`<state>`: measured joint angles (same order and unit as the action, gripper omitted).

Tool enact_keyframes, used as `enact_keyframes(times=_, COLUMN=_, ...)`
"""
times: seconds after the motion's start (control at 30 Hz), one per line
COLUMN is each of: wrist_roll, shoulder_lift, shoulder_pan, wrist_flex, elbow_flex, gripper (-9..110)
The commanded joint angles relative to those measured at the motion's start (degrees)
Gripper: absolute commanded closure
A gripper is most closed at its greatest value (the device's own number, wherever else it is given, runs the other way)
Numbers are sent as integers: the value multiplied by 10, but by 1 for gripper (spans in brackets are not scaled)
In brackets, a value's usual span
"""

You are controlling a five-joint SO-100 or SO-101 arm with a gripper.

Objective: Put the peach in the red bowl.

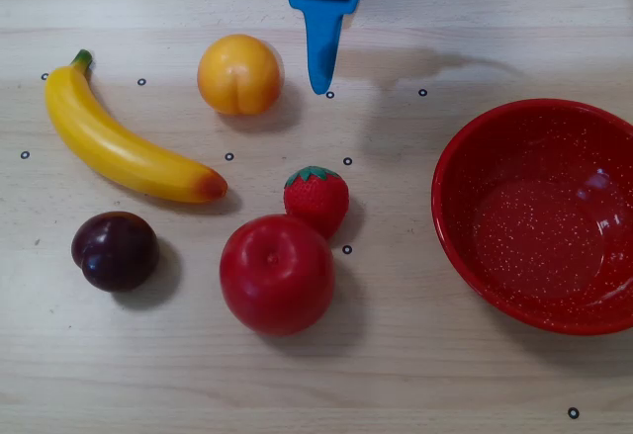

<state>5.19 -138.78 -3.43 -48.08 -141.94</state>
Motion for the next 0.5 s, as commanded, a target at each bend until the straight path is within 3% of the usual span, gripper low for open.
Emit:
enact_keyframes(times=0.0, wrist_roll=37, shoulder_lift=32, shoulder_pan=-18, wrist_flex=-69, elbow_flex=128, gripper=101)
enact_keyframes(times=0.47, wrist_roll=128, shoulder_lift=275, shoulder_pan=-100, wrist_flex=-429, elbow_flex=537, gripper=98)
